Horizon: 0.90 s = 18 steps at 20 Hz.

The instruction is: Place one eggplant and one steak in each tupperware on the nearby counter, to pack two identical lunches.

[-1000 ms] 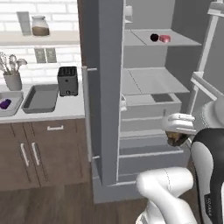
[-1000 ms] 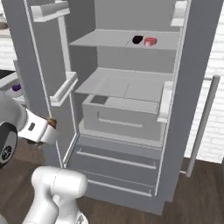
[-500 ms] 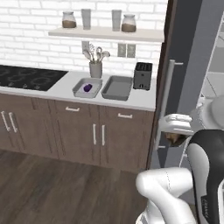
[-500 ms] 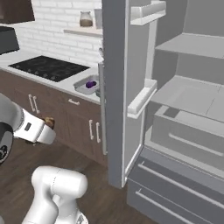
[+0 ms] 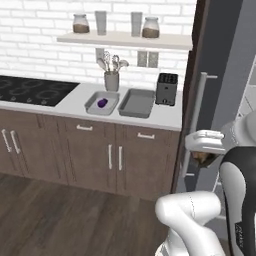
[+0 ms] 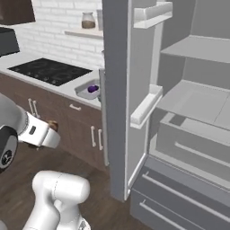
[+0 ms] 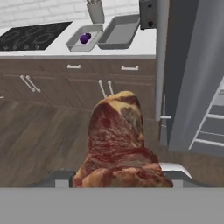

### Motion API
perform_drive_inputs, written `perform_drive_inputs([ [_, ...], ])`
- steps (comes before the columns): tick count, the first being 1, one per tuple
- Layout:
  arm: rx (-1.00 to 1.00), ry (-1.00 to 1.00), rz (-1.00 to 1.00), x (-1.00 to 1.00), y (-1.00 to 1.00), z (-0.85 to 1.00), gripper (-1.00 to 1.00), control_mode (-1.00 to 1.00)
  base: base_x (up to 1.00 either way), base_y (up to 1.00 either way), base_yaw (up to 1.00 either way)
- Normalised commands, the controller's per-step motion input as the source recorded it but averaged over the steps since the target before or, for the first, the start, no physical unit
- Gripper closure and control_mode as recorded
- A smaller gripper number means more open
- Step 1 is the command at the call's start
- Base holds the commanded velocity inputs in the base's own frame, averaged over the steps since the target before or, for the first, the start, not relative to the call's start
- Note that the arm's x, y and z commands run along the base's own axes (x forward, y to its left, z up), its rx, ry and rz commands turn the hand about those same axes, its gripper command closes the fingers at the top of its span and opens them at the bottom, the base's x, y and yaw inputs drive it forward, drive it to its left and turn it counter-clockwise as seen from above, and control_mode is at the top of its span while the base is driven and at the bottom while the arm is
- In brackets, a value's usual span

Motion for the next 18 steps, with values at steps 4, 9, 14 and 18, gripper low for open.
perform_drive_inputs([
  [4, 0.0, 0.0, 0.0, 0.0, 0.0, 0.0, 1.0, 1.0, 1.0, 0.99, 0.0],
  [9, 0.0, 0.0, 0.0, 0.0, 0.0, 0.0, 1.0, 1.0, 0.45, 0.27, 0.55],
  [14, 0.0, 0.0, 0.0, 0.0, 0.0, 0.0, 1.0, 1.0, 0.1, 0.08, 0.84],
  [18, 0.0, 0.0, 0.0, 0.0, 0.0, 0.0, 1.0, 1.0, 0.9, 0.0, 0.65],
])
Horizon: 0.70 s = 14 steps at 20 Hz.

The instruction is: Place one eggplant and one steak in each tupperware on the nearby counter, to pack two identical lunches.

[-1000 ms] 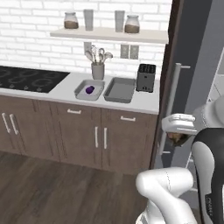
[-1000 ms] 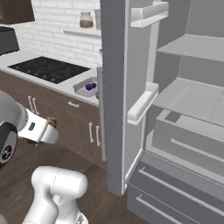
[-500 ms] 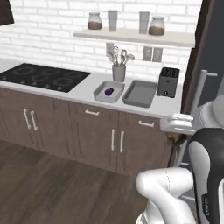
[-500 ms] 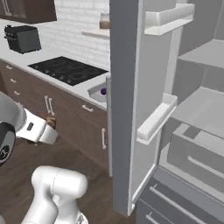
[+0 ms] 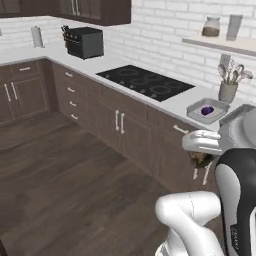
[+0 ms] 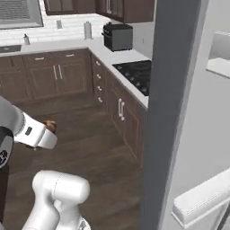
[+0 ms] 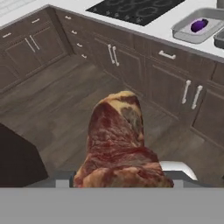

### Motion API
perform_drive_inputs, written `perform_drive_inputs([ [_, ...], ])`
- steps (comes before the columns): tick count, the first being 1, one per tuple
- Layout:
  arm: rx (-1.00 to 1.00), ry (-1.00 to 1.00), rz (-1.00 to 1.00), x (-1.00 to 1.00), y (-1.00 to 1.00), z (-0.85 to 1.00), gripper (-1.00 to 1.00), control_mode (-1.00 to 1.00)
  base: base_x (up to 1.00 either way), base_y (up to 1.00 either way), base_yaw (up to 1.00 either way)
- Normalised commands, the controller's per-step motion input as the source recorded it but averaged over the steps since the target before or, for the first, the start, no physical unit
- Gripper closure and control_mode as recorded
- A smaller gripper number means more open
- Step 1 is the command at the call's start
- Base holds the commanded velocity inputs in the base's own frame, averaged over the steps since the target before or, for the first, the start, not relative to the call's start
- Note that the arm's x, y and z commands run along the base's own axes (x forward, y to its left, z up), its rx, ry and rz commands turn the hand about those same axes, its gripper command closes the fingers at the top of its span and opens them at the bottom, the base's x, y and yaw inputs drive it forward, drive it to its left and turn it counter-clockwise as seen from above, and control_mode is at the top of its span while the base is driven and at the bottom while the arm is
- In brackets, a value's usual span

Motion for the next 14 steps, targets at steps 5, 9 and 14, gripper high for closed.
perform_drive_inputs([
  [5, 0.0, 0.0, 0.0, 0.0, 0.0, 0.0, 1.0, 1.0, 1.0, -0.42, 0.38],
  [9, 0.0, 0.0, 0.0, 0.0, 0.0, 0.0, 1.0, 1.0, 1.0, -0.36, 0.07],
  [14, 0.0, 0.0, 0.0, 0.0, 0.0, 0.0, 1.0, 1.0, 1.0, 0.0, -0.01],
])
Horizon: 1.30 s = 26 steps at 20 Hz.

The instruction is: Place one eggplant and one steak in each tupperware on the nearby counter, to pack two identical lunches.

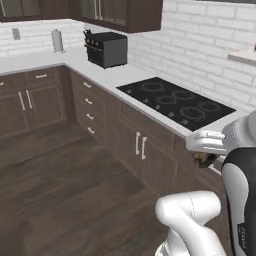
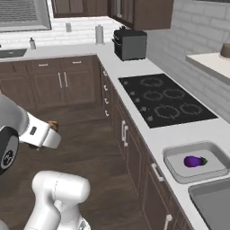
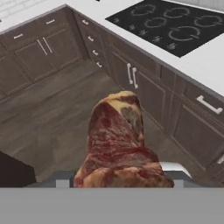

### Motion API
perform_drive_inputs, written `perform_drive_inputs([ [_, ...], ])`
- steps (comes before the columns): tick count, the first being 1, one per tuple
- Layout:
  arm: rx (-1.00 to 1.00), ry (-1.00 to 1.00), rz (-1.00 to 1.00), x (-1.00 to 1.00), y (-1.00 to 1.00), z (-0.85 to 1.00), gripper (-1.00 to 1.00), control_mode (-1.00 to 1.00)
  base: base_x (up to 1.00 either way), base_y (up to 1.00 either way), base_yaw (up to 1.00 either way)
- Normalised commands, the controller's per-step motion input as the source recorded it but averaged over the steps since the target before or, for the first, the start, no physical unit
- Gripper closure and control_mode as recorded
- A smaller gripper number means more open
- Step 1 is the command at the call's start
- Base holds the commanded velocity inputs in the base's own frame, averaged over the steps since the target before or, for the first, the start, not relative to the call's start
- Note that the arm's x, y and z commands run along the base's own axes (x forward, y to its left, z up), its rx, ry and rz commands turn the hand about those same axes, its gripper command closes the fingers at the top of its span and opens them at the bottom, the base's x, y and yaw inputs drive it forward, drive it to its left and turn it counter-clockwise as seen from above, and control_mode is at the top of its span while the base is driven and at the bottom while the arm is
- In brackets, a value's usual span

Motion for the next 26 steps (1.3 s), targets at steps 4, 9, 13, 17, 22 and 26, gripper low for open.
perform_drive_inputs([
  [4, 0.0, 0.0, 0.0, 0.0, 0.0, 0.0, 1.0, 1.0, 1.0, 0.0, -0.32],
  [9, 0.0, 0.0, 0.0, 0.0, 0.0, 0.0, 1.0, 1.0, 0.8, 0.0, -0.75],
  [13, 0.0, 0.0, 0.0, 0.0, 0.0, 0.0, 1.0, 1.0, 0.45, 0.0, -0.92],
  [17, 0.0, 0.0, 0.0, 0.0, 0.0, 0.0, 1.0, 1.0, 0.18, -0.18, -0.97],
  [22, 0.0, 0.0, 0.0, 0.0, 0.0, 0.0, 1.0, 1.0, 0.32, -0.27, -0.9],
  [26, 0.0, 0.0, 0.0, 0.0, 0.0, 0.0, 1.0, 1.0, 1.0, 0.09, -0.24],
])
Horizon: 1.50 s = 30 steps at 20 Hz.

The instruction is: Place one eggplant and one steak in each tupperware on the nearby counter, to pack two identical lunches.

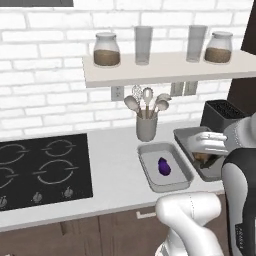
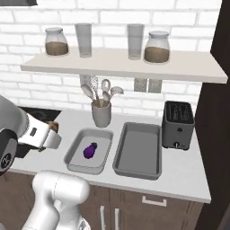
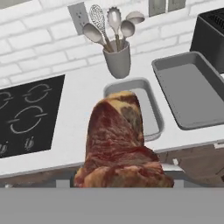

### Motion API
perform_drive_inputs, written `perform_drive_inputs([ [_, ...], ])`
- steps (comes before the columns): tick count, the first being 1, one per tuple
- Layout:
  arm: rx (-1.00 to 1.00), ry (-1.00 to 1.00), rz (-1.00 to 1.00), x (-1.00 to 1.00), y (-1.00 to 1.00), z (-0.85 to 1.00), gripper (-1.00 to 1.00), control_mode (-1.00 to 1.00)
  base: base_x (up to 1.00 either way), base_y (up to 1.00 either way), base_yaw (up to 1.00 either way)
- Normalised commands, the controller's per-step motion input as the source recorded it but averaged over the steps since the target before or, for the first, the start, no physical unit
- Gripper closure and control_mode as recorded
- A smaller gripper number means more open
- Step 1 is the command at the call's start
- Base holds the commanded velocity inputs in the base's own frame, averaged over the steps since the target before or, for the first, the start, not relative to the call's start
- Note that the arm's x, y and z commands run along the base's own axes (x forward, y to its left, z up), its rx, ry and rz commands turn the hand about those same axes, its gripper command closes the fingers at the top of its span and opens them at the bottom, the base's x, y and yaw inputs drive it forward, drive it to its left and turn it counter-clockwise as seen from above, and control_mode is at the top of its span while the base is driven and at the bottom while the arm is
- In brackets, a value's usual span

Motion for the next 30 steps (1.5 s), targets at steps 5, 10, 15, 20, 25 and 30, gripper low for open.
perform_drive_inputs([
  [5, 0.0, 0.0, 0.0, 0.0, 0.0, 0.0, 1.0, 1.0, 0.85, 0.0, -0.01],
  [10, -0.06, 0.15, 0.0, 0.47, 0.01, -0.77, 1.0, -1.0, 0.15, 0.0, 0.0],
  [15, -0.04, 0.01, 0.0, 1.0, 0.03, -0.77, 1.0, -1.0, 0.0, 0.0, 0.0],
  [20, -0.06, -0.03, 0.0, 1.0, 0.0, -0.59, 1.0, -1.0, 0.0, 0.0, 0.0],
  [25, -0.05, 0.02, 0.02, 0.93, 0.0, -0.94, 1.0, -1.0, 0.0, 0.0, 0.0],
  [30, 0.0, 0.02, 0.03, 0.69, 0.01, -0.92, 1.0, -1.0, 0.0, 0.0, 0.0],
])
